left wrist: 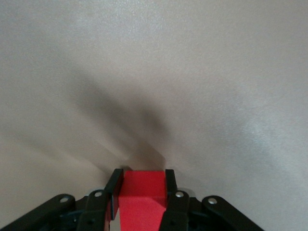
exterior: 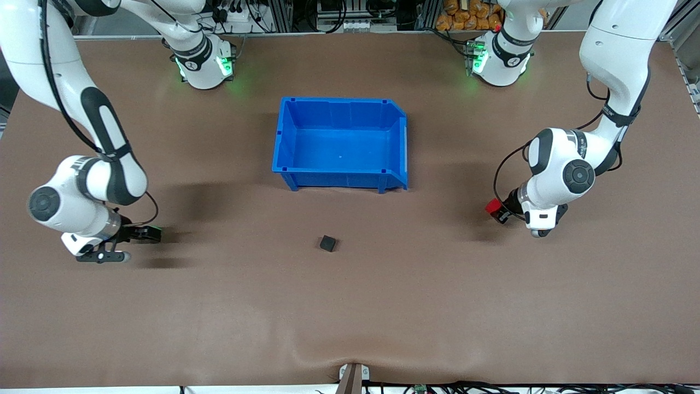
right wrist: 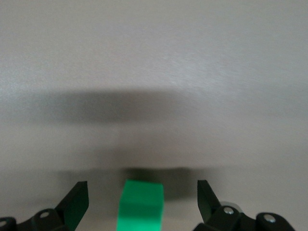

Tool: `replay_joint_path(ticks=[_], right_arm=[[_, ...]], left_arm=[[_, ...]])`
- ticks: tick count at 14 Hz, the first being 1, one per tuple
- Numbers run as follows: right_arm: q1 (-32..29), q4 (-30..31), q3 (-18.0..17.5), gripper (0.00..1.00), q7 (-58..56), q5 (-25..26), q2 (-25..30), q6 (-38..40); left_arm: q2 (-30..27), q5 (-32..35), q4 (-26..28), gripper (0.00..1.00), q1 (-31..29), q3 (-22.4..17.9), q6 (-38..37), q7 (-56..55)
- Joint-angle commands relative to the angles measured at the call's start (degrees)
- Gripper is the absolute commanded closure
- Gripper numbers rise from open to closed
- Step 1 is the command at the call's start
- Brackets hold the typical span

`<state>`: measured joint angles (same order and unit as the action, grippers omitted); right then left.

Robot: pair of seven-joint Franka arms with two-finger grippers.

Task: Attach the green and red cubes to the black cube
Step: 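Grasp the red cube with the left gripper while the right grasps green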

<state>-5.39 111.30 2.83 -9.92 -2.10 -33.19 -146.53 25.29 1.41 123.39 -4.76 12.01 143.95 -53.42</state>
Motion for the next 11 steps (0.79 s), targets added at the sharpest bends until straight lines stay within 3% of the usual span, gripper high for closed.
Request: replay_joint_path(ticks=[1, 11], right_arm=[[0.0, 7.6, -0.1, 0.0, -0.5, 0.1, 1.6, -7.9], [-0.1, 7.5, -0.2, 0.0, 0.2, 0.1, 3.7, -3.7]], left_arm=[[0.2, -0.1, -3.4, 1.0, 2.4, 0.4, -0.2, -6.3], [11.2, -0.2, -24.8, 1.0, 13.6, 0.3, -0.5, -33.4]])
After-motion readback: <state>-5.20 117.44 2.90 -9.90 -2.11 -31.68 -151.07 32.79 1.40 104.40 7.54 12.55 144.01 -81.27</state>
